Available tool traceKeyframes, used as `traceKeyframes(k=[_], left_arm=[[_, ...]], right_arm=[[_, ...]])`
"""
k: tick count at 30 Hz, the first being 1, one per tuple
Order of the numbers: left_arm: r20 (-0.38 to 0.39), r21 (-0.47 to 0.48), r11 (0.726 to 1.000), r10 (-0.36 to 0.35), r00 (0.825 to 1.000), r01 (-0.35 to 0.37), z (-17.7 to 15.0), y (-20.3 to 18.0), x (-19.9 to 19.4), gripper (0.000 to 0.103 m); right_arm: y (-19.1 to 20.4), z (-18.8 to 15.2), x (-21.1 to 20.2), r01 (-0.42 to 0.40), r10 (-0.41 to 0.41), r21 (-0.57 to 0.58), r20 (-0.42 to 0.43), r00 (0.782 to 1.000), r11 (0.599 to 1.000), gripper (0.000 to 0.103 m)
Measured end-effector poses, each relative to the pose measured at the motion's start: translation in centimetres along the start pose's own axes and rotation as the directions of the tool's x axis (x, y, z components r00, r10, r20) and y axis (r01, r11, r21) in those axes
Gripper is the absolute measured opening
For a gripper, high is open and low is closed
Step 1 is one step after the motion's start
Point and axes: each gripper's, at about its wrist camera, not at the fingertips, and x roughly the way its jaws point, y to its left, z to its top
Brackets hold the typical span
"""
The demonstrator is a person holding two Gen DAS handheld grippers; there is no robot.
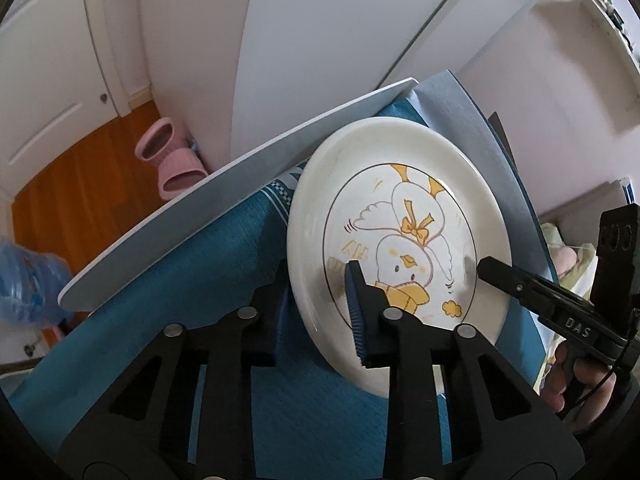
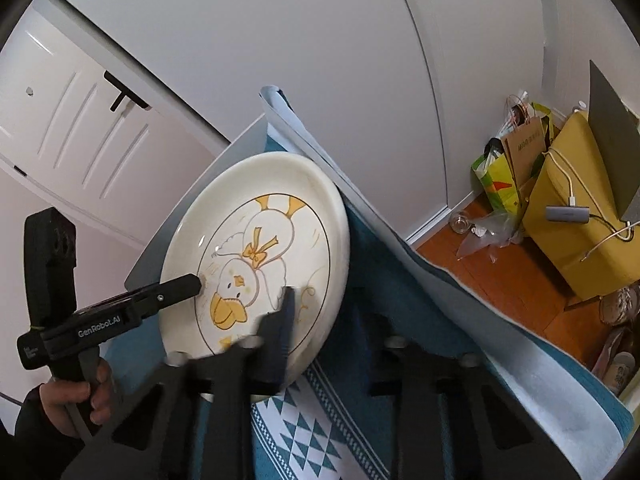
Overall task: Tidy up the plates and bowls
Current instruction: 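Lift the duck-print plate with both grippers and carry it toward the stack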
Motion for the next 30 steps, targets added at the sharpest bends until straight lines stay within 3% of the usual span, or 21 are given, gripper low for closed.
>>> traceKeyframes(k=[5,17,25,30], left_arm=[[0.013,0.035,0.998,0.048,0.999,-0.048,-0.2,-0.9,0.0,0.021],[0.068,0.032,0.998,0.058,0.996,-0.060,-1.2,-2.3,-3.2,0.021],[0.168,0.003,0.996,0.091,0.982,-0.093,-2.8,-4.4,-10.1,0.021],[0.232,-0.025,0.994,0.113,0.966,-0.111,-5.8,-6.1,-15.3,0.021]], right_arm=[[0.0,0.0,0.1,-0.004,0.004,-0.009,0.002,1.000,1.000,0.015],[1.3,0.2,-1.4,0.035,-0.031,-0.121,0.033,0.999,0.992,0.015],[4.0,0.1,-6.3,0.013,0.001,-0.190,0.075,0.997,0.982,0.016],[6.1,-0.8,-10.1,-0.006,0.031,-0.236,0.102,0.994,0.972,0.016]])
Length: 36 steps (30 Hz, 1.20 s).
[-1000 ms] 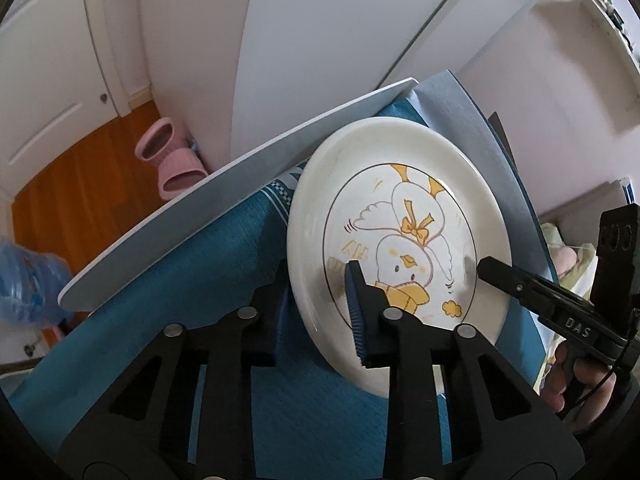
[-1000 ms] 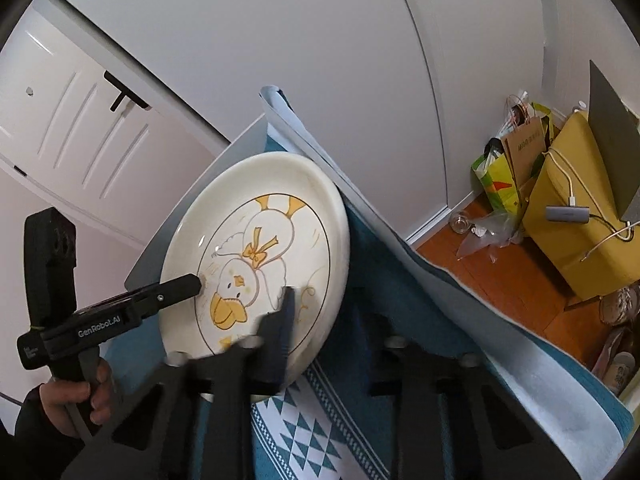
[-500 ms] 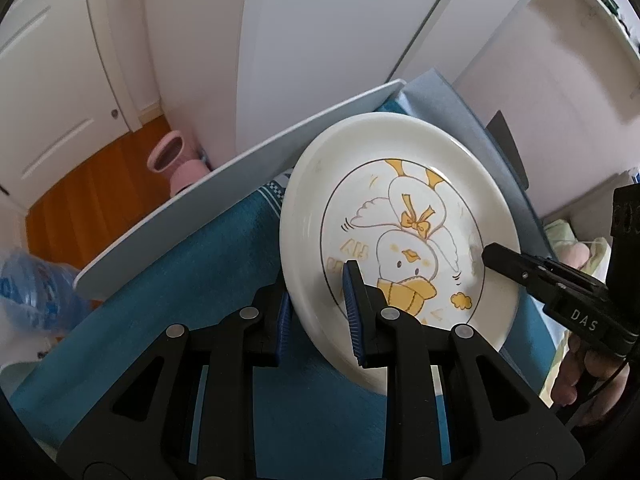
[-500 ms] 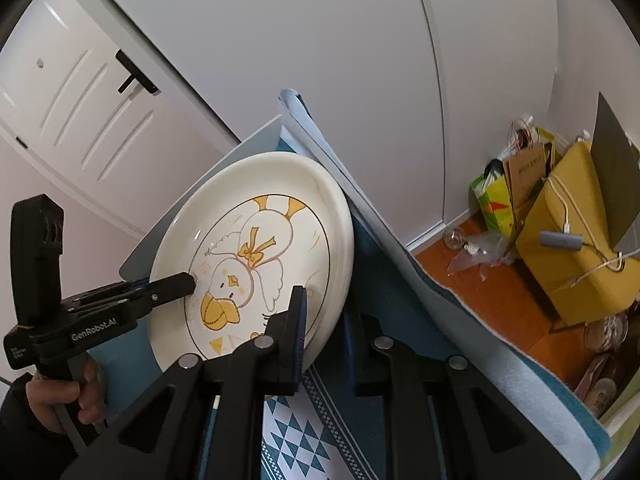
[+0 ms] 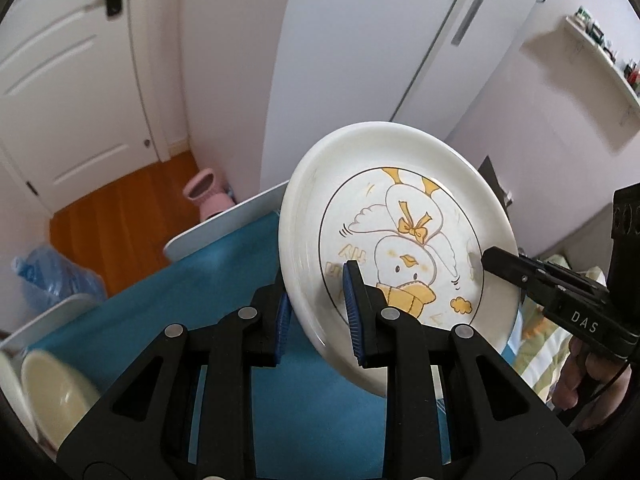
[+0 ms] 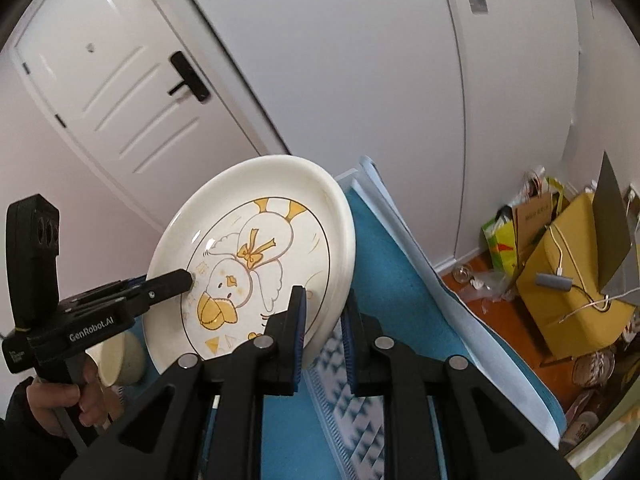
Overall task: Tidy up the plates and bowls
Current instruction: 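Lift the duck-print plate with both grippers and carry it toward the stack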
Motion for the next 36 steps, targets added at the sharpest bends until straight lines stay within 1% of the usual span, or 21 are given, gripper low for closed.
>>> traceKeyframes(k=[4,7,13,17,20,22,26,28,31,34,36], left_arm=[[0.046,-0.034,0.999,0.019,0.999,-0.017,-2.1,-0.2,-4.2,0.021],[0.067,-0.058,0.998,0.040,0.997,-0.036,-4.5,-0.1,-7.3,0.021],[0.075,-0.123,0.989,0.088,0.993,-0.078,-10.5,0.4,-12.3,0.021],[0.072,-0.188,0.975,0.135,0.988,-0.120,-15.0,1.4,-14.7,0.021],[0.066,-0.246,0.957,0.176,0.982,-0.155,-17.8,2.9,-15.7,0.021],[0.058,-0.278,0.944,0.201,0.978,-0.177,-19.2,3.3,-15.7,0.021],[0.024,-0.365,0.904,0.248,0.968,-0.222,-22.3,5.4,-15.0,0.021],[0.007,-0.399,0.887,0.258,0.966,-0.233,-24.4,5.7,-14.9,0.021],[-0.012,-0.444,0.863,0.263,0.965,-0.241,-26.3,6.5,-14.1,0.021],[-0.031,-0.478,0.844,0.261,0.965,-0.243,-27.8,7.3,-13.1,0.021],[-0.040,-0.491,0.836,0.259,0.965,-0.245,-28.5,7.6,-12.1,0.021]], right_arm=[[2.2,-1.1,-2.8,-0.017,0.017,-0.050,0.010,1.000,0.999,0.016],[4.0,-2.9,-4.6,-0.039,0.040,-0.084,0.010,0.999,0.996,0.016],[7.1,-7.3,-7.0,-0.089,0.088,-0.135,-0.011,0.996,0.987,0.016],[9.0,-9.8,-7.7,-0.123,0.117,-0.177,-0.041,0.992,0.977,0.016],[10.4,-11.7,-7.3,-0.165,0.149,-0.218,-0.088,0.985,0.962,0.016],[10.9,-12.8,-6.7,-0.195,0.170,-0.243,-0.120,0.978,0.950,0.016],[12.7,-15.2,-4.9,-0.251,0.201,-0.283,-0.195,0.960,0.926,0.016],[13.1,-16.3,-3.8,-0.274,0.211,-0.298,-0.228,0.950,0.914,0.016],[13.7,-17.7,-2.2,-0.296,0.211,-0.324,-0.272,0.939,0.898,0.016],[14.0,-18.4,-0.7,-0.310,0.205,-0.348,-0.306,0.930,0.885,0.016],[14.0,-18.7,0.1,-0.312,0.197,-0.365,-0.319,0.927,0.877,0.016]])
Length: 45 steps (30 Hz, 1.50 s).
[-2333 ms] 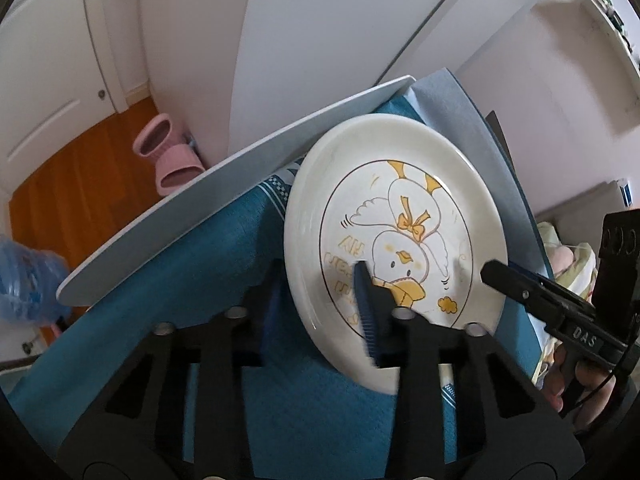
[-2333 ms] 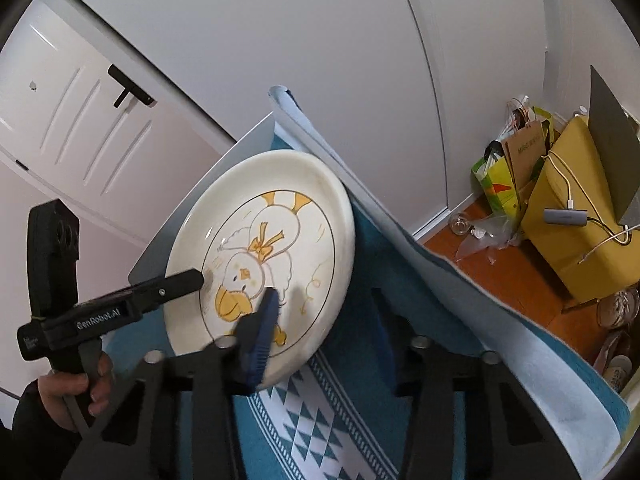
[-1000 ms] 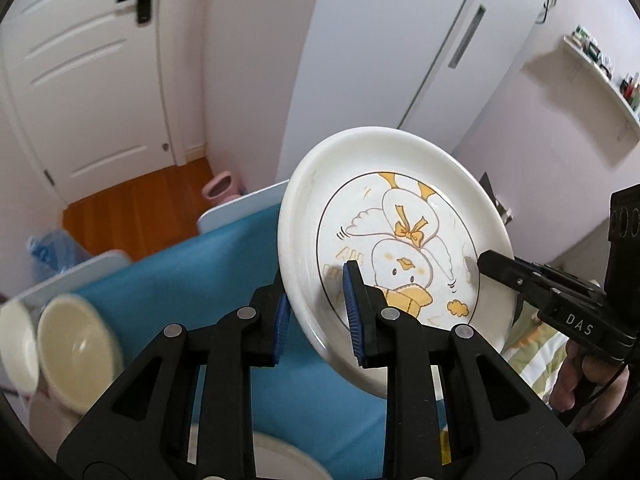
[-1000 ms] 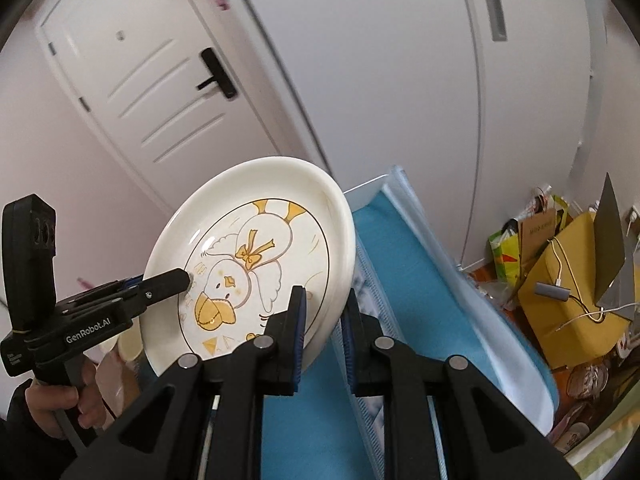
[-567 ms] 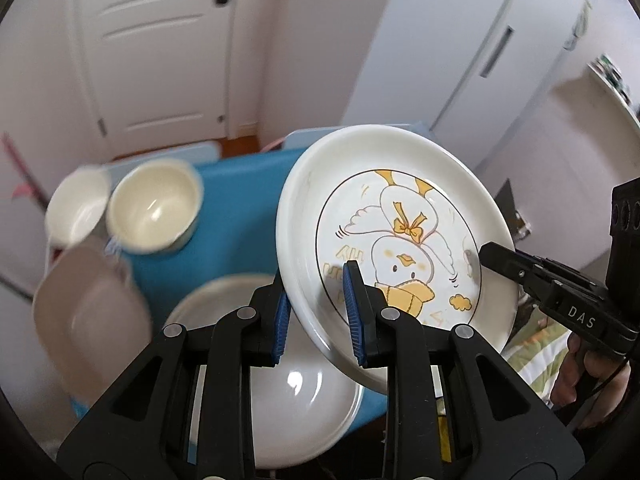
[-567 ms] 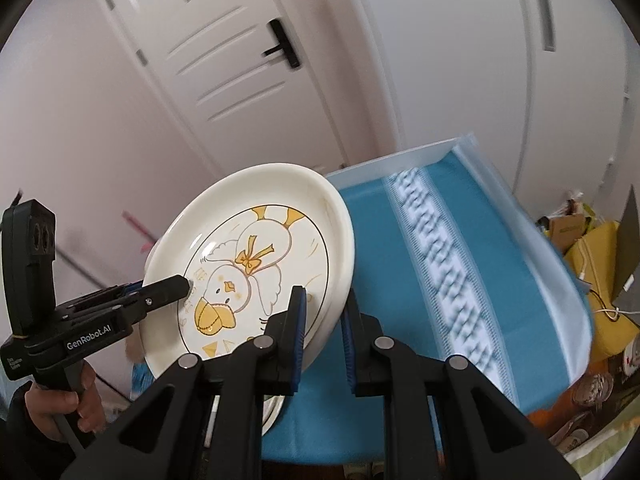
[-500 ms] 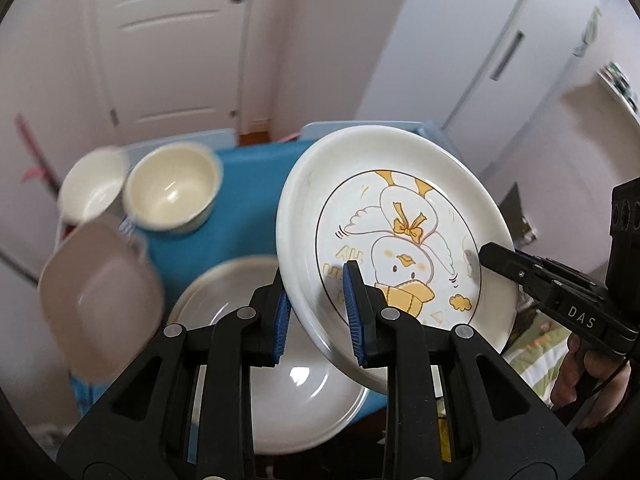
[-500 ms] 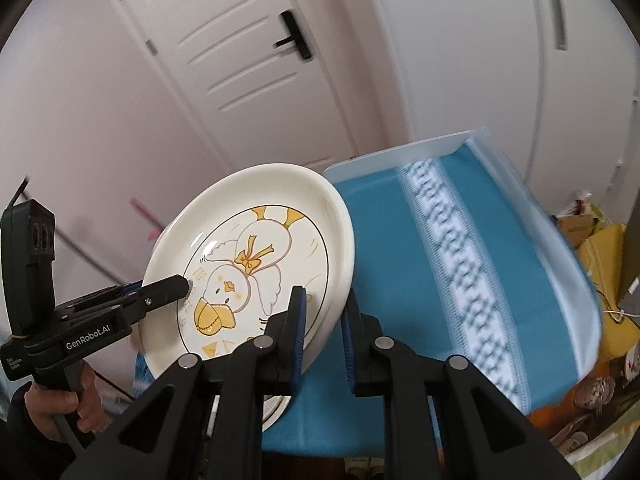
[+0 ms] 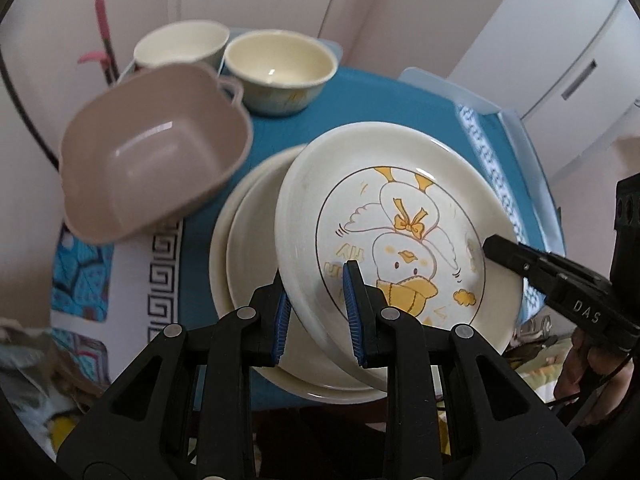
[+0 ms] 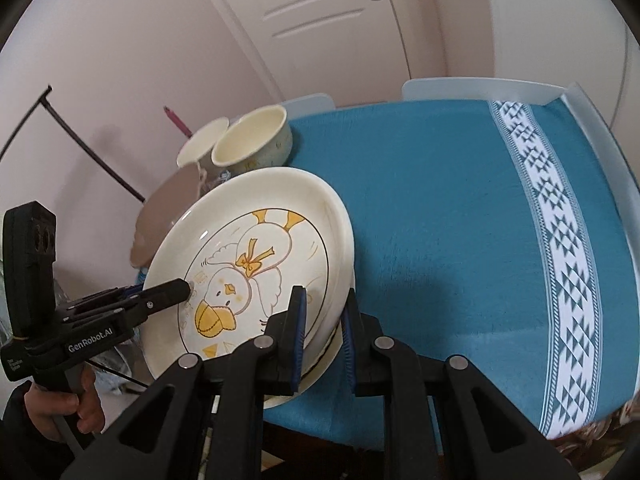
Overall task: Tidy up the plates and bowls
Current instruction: 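Lift the duck-print plate with both grippers and carry it toward the stack, then lower the duck-print plate onto the plate stack with both grippers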
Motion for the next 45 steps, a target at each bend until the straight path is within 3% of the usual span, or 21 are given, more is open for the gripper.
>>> traceKeyframes(k=[15,25,30,36,45], left_arm=[[0.014,-0.088,0.996,0.007,1.000,-0.006,-2.3,1.2,1.8,0.022],[0.019,-0.057,0.995,0.084,0.996,-0.082,-2.3,0.1,1.8,0.022],[0.006,0.024,0.980,0.198,0.980,-0.198,-2.5,-1.2,1.7,0.022],[-0.001,0.064,0.964,0.257,0.966,-0.256,-2.4,-1.8,1.7,0.022],[0.010,0.157,0.915,0.375,0.927,-0.372,-2.5,-3.4,1.8,0.021]], right_arm=[[0.4,0.8,1.9,0.010,-0.015,-0.148,-0.037,0.999,0.989,0.016],[0.2,1.0,2.4,-0.017,0.009,-0.167,-0.053,0.999,0.986,0.015],[0.1,0.9,2.5,-0.029,0.019,-0.169,-0.056,0.998,0.985,0.015],[0.1,0.9,2.5,-0.022,0.012,-0.185,-0.056,0.998,0.982,0.015],[0.6,0.8,2.6,-0.002,-0.008,-0.211,-0.048,0.999,0.978,0.015]])
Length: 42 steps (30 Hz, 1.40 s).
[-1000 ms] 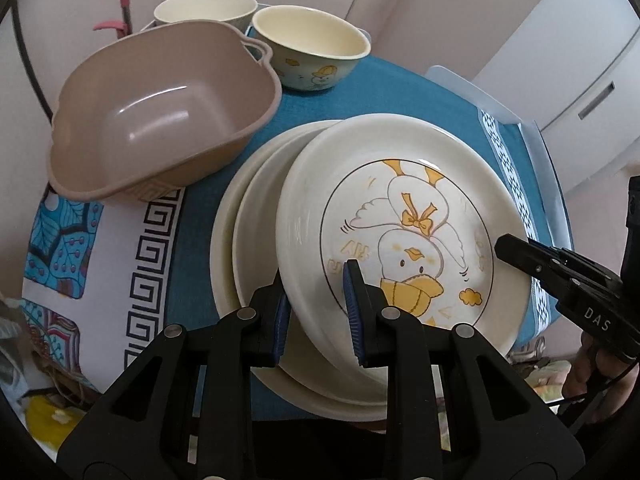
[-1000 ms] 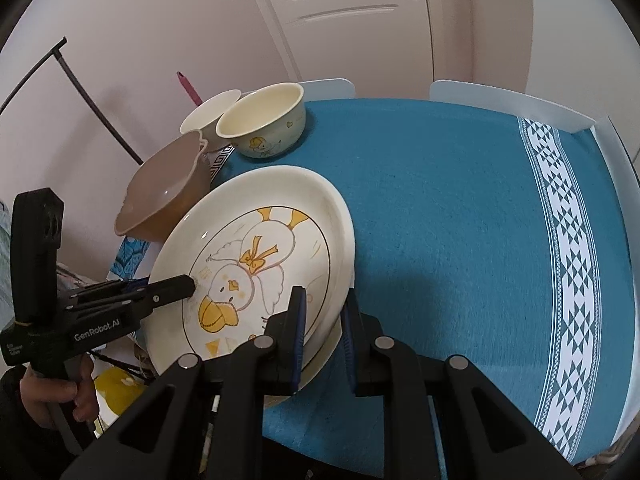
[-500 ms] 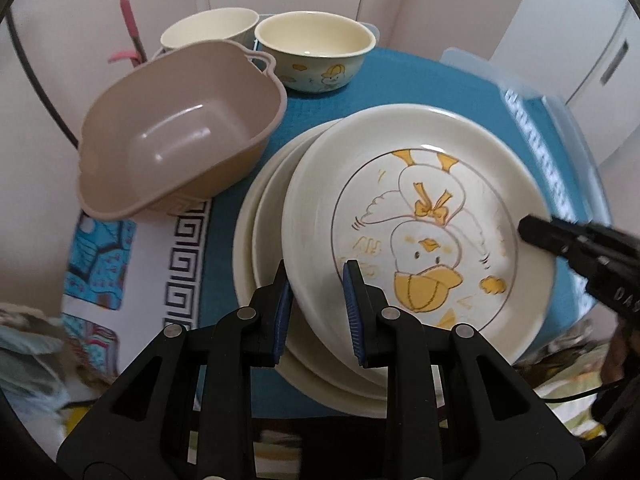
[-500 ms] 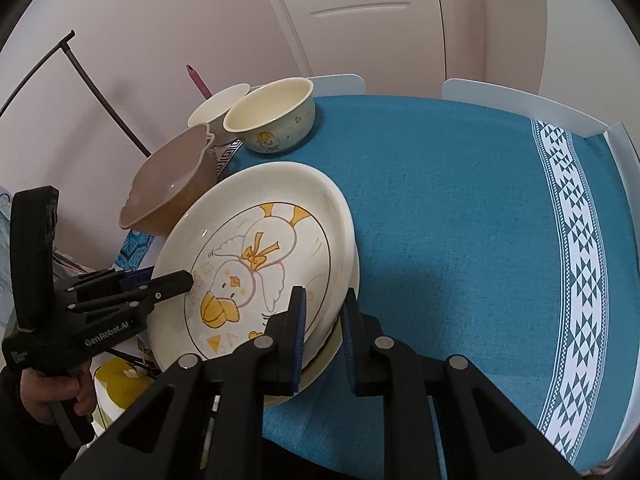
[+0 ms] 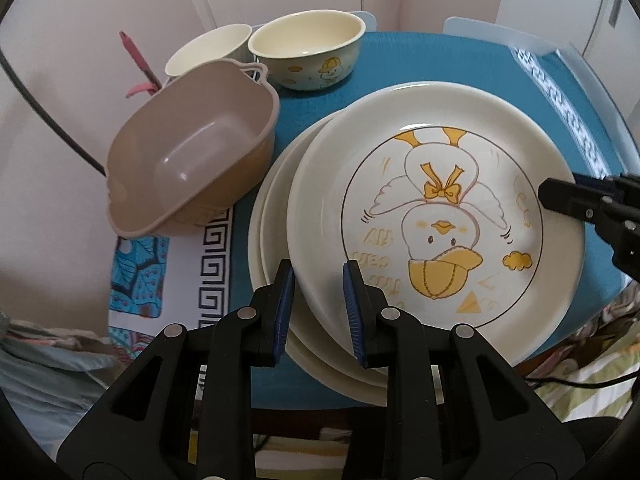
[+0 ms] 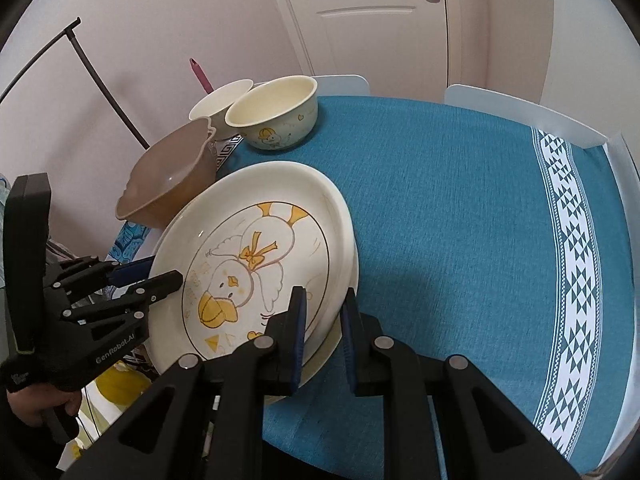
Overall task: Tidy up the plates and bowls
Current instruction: 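Lower the duck-print plate onto the plate stack with both grippers, then open both grippers and pull them back from the stack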
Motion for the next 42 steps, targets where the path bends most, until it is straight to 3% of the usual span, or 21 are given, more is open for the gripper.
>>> traceKeyframes(k=[19,27,33,35,36,37,38,39,40,41,42], left_arm=[[0.007,0.087,0.987,0.136,0.991,-0.136,0.0,-1.3,-0.8,0.021],[0.000,0.060,0.994,0.097,0.995,-0.096,0.3,-0.2,-1.0,0.021],[0.050,-0.046,0.999,0.027,0.998,-0.025,1.6,2.5,-3.5,0.022],[0.058,-0.110,0.993,-0.026,0.998,0.033,2.1,4.0,-4.3,0.023],[0.059,-0.145,0.988,-0.051,0.997,0.059,2.2,4.8,-4.7,0.023],[0.059,-0.175,0.982,-0.065,0.996,0.075,2.3,5.4,-5.0,0.024],[0.056,-0.215,0.973,-0.073,0.996,0.083,2.4,6.4,-5.3,0.026],[0.058,-0.237,0.968,-0.072,0.996,0.084,2.4,7.0,-5.6,0.028],[0.066,-0.258,0.962,-0.071,0.995,0.086,2.4,7.8,-5.9,0.038],[0.080,-0.279,0.956,-0.065,0.995,0.085,2.3,8.5,-6.3,0.061],[0.095,-0.301,0.951,-0.047,0.994,0.074,2.2,9.2,-6.8,0.077]], right_arm=[[0.4,0.3,1.2,0.025,-0.025,-0.012,-0.022,0.999,1.000,0.015],[0.5,0.7,1.4,0.032,-0.033,-0.017,-0.031,0.999,0.999,0.015],[0.5,1.7,-0.2,-0.003,0.003,0.000,0.002,1.000,1.000,0.015],[0.9,2.4,-1.2,-0.028,0.028,-0.010,0.027,0.999,1.000,0.015],[1.2,2.8,-1.7,-0.037,0.038,-0.022,0.040,0.998,0.999,0.018],[1.5,3.2,-2.3,-0.038,0.040,-0.035,0.055,0.998,0.999,0.037],[1.8,3.5,-2.7,-0.037,0.040,-0.043,0.069,0.997,0.998,0.076],[2.2,3.9,-3.3,-0.040,0.046,-0.059,0.096,0.994,0.997,0.096],[2.3,4.1,-3.6,-0.048,0.056,-0.068,0.112,0.992,0.997,0.103],[2.5,4.4,-4.1,-0.063,0.074,-0.081,0.138,0.988,0.995,0.103],[2.8,4.8,-4.3,-0.068,0.082,-0.094,0.152,0.985,0.993,0.103]])
